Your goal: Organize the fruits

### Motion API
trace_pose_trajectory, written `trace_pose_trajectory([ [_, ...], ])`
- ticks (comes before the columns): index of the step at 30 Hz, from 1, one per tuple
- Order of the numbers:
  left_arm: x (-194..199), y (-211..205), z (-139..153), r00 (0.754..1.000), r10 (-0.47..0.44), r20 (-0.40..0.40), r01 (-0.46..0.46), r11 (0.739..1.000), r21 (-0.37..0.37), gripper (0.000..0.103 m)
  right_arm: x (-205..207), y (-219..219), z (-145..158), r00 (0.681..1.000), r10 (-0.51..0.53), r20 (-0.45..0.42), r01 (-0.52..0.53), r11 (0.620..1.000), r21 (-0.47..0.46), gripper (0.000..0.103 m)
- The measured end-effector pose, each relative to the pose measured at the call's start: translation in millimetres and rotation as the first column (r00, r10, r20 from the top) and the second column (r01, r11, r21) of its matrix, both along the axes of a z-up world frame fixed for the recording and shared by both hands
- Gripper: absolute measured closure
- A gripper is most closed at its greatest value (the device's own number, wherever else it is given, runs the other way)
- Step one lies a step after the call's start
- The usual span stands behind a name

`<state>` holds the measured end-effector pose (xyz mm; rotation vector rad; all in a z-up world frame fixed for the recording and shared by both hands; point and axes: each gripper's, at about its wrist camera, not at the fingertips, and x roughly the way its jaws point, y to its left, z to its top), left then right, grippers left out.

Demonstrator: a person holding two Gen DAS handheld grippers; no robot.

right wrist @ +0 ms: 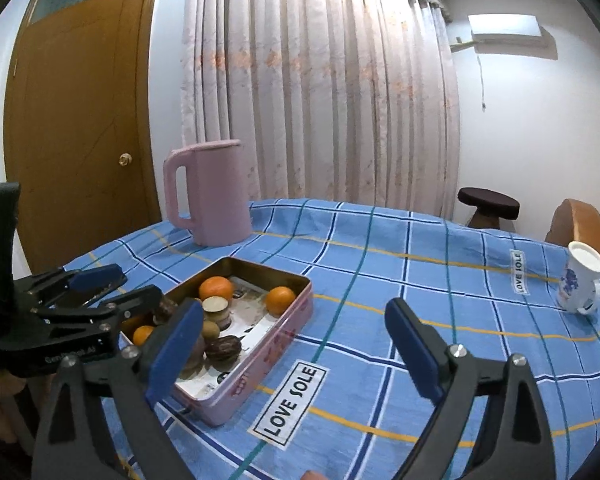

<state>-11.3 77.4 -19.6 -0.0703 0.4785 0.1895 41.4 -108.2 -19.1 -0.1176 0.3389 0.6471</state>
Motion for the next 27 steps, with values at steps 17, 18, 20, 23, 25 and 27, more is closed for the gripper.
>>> trace_pose_trajectory([
  [17, -4, -8, 4, 1.000, -0.018, 0.005, 0.018, 1.000, 0.014, 0.032, -12, -14, 10, 0.999, -0.017, 0.041, 0.015, 0.999, 0.028, 0.006],
  [18, -4, -9, 3, 1.000, -0.020, 0.004, 0.020, 1.000, 0.016, 0.032, -13, -14, 10, 0.999, -0.017, 0.042, 0.016, 1.000, 0.027, 0.005],
  [20, -4, -11, 4, 1.000, -0.022, 0.004, 0.021, 1.000, 0.021, 0.032, -13, -15, 10, 0.999, -0.018, 0.043, 0.016, 0.999, 0.029, 0.005],
  [23, -3, -13, 3, 1.000, -0.023, 0.000, 0.023, 0.999, 0.029, 0.032, -13, -16, 10, 0.999, -0.019, 0.041, 0.017, 0.999, 0.029, 0.005],
  [25, -3, -14, 3, 1.000, -0.024, -0.002, 0.024, 0.999, 0.033, 0.032, -13, -18, 9, 0.999, -0.020, 0.038, 0.019, 0.999, 0.029, 0.005],
  [27, -4, -14, 3, 1.000, -0.023, 0.001, 0.023, 0.999, 0.034, 0.032, -12, -19, 8, 0.999, -0.023, 0.033, 0.022, 0.999, 0.030, 0.005],
])
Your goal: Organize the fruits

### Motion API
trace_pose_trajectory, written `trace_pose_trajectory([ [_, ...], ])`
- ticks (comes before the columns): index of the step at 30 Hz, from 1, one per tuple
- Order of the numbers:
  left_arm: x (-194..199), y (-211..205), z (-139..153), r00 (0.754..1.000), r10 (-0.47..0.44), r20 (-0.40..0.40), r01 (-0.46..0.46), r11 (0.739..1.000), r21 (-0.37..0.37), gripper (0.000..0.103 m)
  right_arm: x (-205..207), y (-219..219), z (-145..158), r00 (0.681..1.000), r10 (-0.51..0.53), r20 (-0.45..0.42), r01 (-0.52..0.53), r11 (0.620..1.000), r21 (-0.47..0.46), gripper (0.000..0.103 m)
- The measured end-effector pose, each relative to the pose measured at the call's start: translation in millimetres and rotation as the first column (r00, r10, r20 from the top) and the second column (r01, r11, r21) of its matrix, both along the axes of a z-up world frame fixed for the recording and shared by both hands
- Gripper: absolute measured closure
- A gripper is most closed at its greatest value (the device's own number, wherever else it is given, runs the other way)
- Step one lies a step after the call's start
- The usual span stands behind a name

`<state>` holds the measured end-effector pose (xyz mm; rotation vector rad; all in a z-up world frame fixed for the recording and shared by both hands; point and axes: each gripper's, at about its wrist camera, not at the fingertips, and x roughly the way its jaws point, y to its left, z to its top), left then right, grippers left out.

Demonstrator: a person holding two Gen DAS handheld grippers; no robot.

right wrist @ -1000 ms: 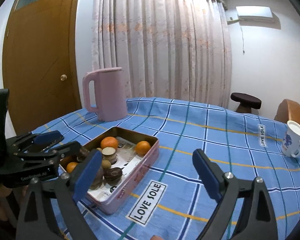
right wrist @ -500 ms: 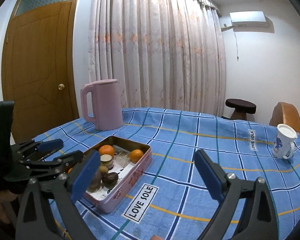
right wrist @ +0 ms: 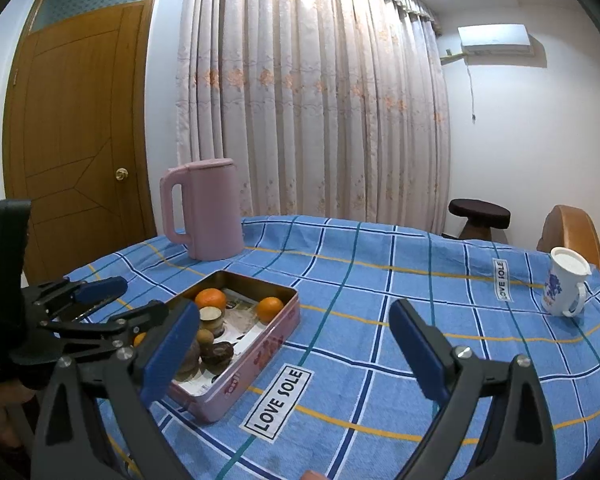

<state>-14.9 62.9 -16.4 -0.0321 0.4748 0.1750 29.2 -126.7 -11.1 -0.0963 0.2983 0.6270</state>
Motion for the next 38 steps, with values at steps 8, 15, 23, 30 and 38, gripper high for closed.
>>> trace_pose_trajectory([
  [8, -4, -2, 6, 1.000, -0.007, 0.029, 0.007, 1.000, -0.003, 0.032, -2, -6, 2, 1.000, -0.007, 0.015, 0.007, 1.000, 0.005, 0.005],
  [15, -8, -3, 10, 0.999, -0.010, 0.039, 0.010, 1.000, -0.004, 0.017, -3, -12, 3, 0.999, -0.017, 0.033, 0.017, 1.000, 0.006, 0.005],
  [23, -6, -5, 12, 0.999, -0.017, 0.028, 0.018, 1.000, -0.022, 0.016, -4, -19, 5, 0.999, -0.029, 0.043, 0.029, 0.999, 0.016, 0.003],
  [30, -6, -2, 11, 0.999, 0.029, 0.037, -0.028, 0.999, -0.025, 0.003, -4, -22, 1, 0.999, -0.035, 0.034, 0.035, 0.999, 0.010, 0.003],
  [38, -8, -4, 11, 0.999, 0.003, 0.045, -0.002, 0.999, -0.037, 0.003, 0, -25, -4, 0.999, -0.040, 0.020, 0.040, 0.999, 0.004, 0.003],
])
